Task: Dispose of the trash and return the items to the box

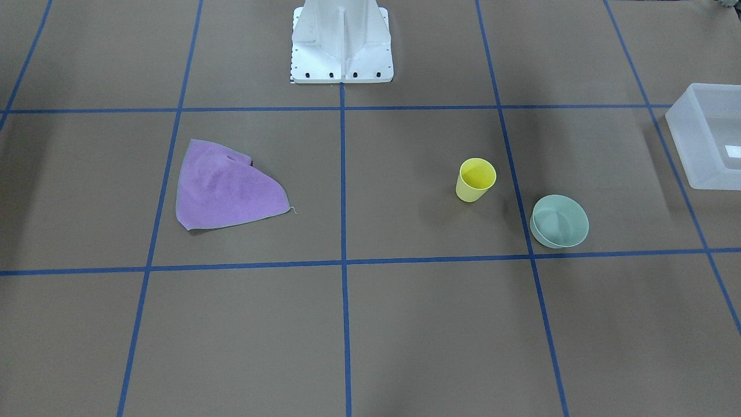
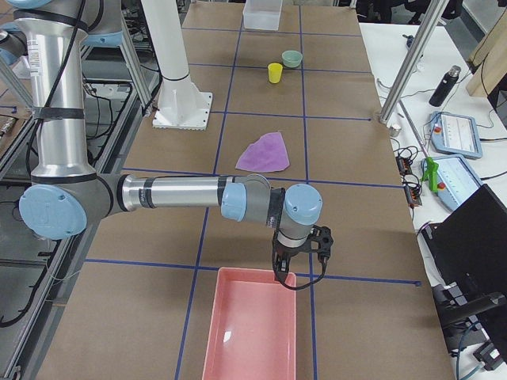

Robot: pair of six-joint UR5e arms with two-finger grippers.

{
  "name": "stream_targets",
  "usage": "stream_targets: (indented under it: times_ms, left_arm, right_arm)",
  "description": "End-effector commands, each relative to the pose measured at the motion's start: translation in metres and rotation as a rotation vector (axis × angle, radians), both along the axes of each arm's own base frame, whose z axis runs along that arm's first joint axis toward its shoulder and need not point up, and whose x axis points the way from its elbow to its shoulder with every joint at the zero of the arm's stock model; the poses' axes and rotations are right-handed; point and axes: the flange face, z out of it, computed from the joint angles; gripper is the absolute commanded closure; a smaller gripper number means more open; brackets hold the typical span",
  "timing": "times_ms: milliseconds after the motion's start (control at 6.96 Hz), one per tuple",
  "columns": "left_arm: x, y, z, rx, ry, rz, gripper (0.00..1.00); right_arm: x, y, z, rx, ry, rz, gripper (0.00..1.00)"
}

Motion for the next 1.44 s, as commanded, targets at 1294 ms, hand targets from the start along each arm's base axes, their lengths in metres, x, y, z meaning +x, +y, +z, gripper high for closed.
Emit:
stream_targets:
  times_ms: [1294]
  left_arm:
    - [0.121,-0.039,-0.081,-0.082,0.059,-0.092,0.02]
  right_arm:
    - [0.001,0.007,-0.05,0.094,-0.003,0.013,0.0]
